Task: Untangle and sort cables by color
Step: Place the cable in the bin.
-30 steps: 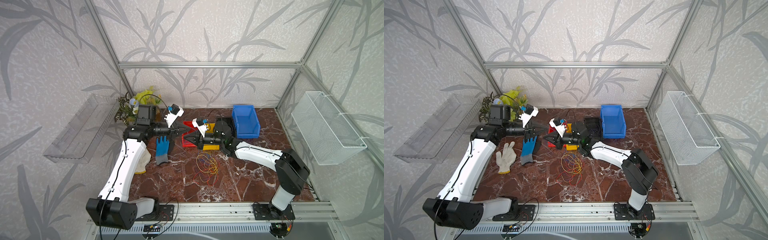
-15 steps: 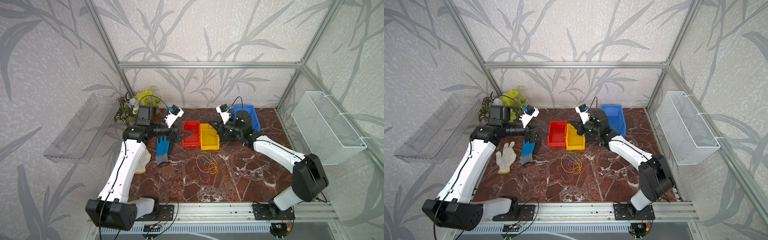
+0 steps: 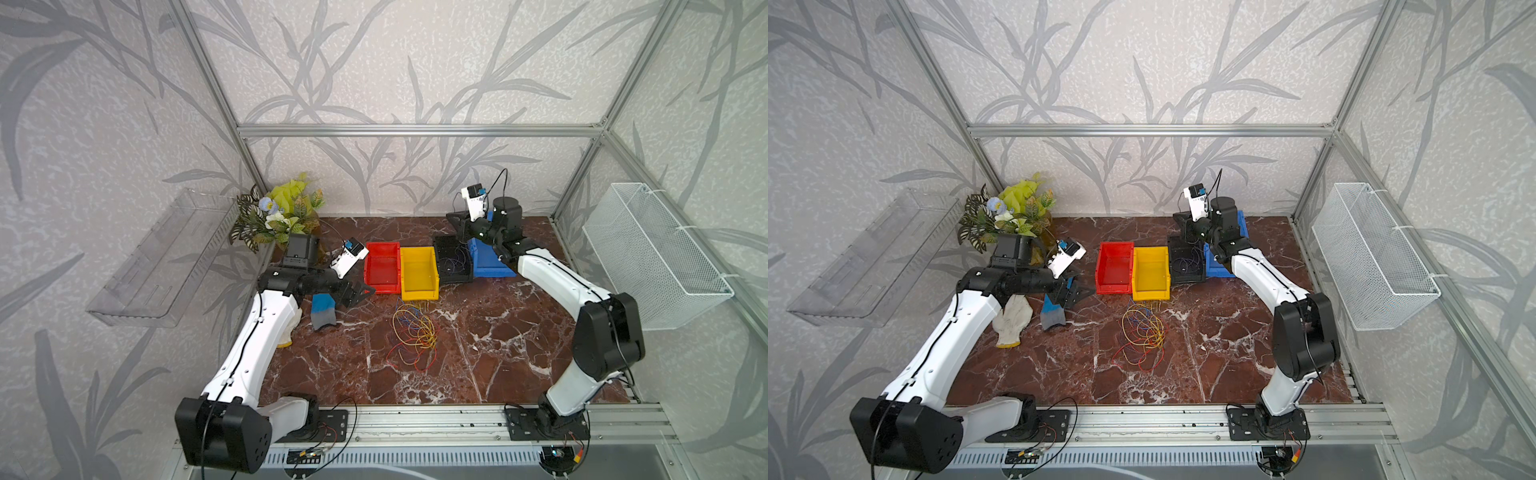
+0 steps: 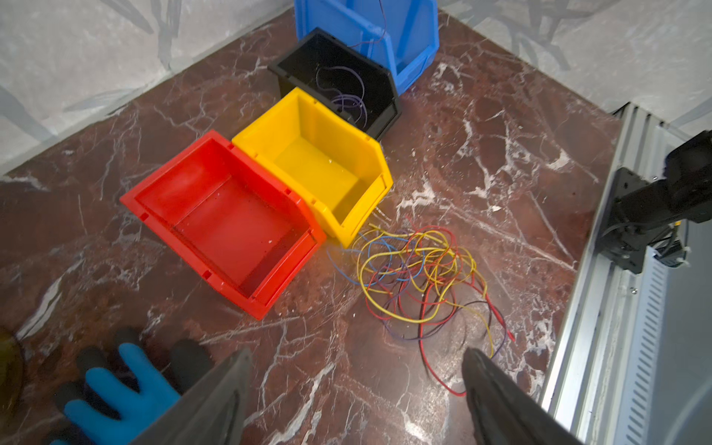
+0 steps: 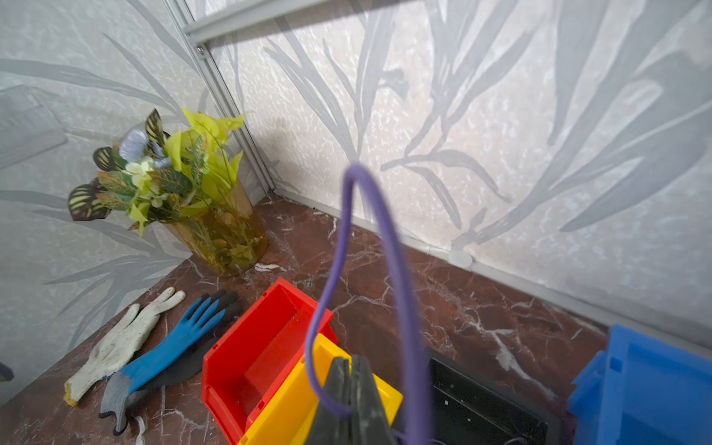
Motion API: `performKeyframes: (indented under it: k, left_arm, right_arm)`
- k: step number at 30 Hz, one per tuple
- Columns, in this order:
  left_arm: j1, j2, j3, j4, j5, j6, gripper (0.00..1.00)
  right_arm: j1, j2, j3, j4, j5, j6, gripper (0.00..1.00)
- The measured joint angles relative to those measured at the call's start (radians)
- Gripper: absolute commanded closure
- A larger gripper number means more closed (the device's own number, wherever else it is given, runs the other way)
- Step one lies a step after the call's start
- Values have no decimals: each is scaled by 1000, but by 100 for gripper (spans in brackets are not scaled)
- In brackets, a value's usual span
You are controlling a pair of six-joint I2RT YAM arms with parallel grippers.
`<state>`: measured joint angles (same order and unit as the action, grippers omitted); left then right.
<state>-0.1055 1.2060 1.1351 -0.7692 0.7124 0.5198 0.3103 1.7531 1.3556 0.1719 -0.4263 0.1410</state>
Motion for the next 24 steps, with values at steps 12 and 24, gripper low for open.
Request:
performKeyframes:
  k: [12, 24]
  left_arm:
    - [0, -28, -89, 6, -69, 49, 11]
    - [0, -28, -107, 6, -74, 75, 10]
  right_arm:
    - [3, 153, 0, 6, 105, 50, 100]
    - [3, 251, -1, -36, 206, 20, 62]
